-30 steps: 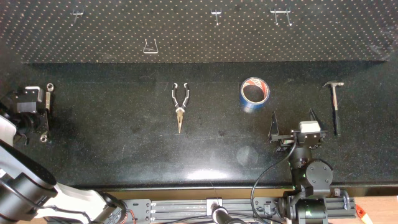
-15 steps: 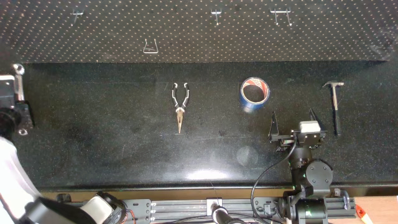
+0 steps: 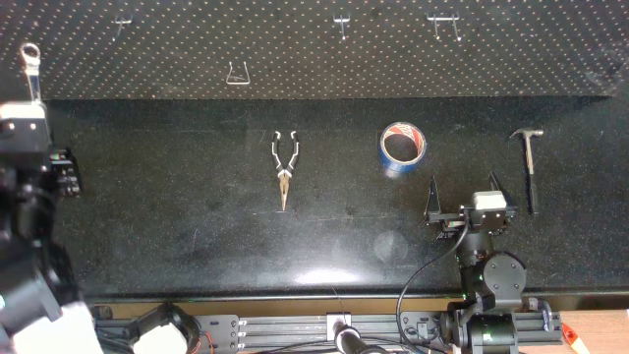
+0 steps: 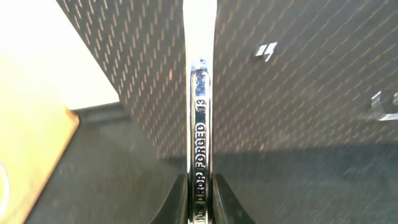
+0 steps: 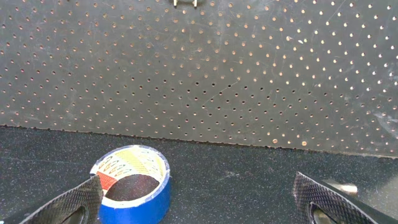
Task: Place Tools Onto Pegboard
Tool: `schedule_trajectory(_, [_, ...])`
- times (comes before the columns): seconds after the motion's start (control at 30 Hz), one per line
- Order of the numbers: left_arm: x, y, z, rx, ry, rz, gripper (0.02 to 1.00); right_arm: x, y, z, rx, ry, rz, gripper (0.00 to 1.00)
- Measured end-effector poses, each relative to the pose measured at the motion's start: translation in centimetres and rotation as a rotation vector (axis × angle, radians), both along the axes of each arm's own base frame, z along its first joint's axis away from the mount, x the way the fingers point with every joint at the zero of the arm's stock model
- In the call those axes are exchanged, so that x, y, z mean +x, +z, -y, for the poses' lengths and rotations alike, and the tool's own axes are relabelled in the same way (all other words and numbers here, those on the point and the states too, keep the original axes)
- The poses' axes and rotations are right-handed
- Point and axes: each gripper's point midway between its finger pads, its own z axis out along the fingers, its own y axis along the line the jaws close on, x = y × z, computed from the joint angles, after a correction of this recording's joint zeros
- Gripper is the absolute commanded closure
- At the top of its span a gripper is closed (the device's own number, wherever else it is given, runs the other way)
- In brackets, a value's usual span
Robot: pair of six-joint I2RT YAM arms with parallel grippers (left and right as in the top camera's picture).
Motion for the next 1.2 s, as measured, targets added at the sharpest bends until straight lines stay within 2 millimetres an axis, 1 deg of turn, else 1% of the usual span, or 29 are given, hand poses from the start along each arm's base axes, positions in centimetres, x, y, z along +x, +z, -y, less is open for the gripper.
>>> schedule_trajectory(0.07, [-1.0,1.7,1.6,0.019,-0.027,0.06,0.989,0.0,0.0,0.0,0.0,0.0,0.0,0.014])
schedule_trajectory(0.1, [-1.4,2.3,2.2,0.021,-0.038,0.08,0.989,0.0,0.0,0.0,0.0,0.0,0.0,0.012])
schedule_trajectory(0.17, [-1.7,2.3,3.0,-0.001,-0.052,0.086,0.989,0.0,0.0,0.0,0.0,0.0,0.0,0.012])
schedule_trajectory(0.23, [-1.1,1.5,3.2,-0.052,-0.054,0.063,0.991,0.0,0.0,0.0,0.0,0.0,0.0,0.012])
schedule_trajectory(0.3, [-0.3,0.5,2.9,-0.1,-0.042,0.035,0.991,0.0,0.0,0.0,0.0,0.0,0.0,0.012])
schedule_trajectory(0.43, [1.6,-2.3,1.9,-0.18,-0.022,-0.05,0.989,0.0,0.0,0.0,0.0,0.0,0.0,0.012])
schedule_trajectory(0.5, [2.2,-3.3,1.6,-0.202,-0.016,-0.082,0.991,0.0,0.0,0.0,0.0,0.0,0.0,0.012])
schedule_trajectory(0.73, [4.5,-5.6,0.9,-0.246,-0.027,-0.136,0.989,0.0,0.0,0.0,0.0,0.0,0.0,0.012])
schedule_trajectory(0.87, [5.8,-5.7,0.9,-0.262,-0.057,-0.118,0.989,0.0,0.0,0.0,0.0,0.0,0.0,0.012])
schedule_trajectory(0.97, [6.6,-6.1,1.3,-0.28,-0.089,-0.119,0.989,0.0,0.0,0.0,0.0,0.0,0.0,0.012])
schedule_trajectory(1.03, [7.1,-6.1,2.0,-0.279,-0.117,-0.116,0.991,0.0,0.0,0.0,0.0,0.0,0.0,0.012])
schedule_trajectory(1.2, [8.0,-6.2,5.2,-0.273,-0.209,-0.125,0.989,0.0,0.0,0.0,0.0,0.0,0.0,0.014])
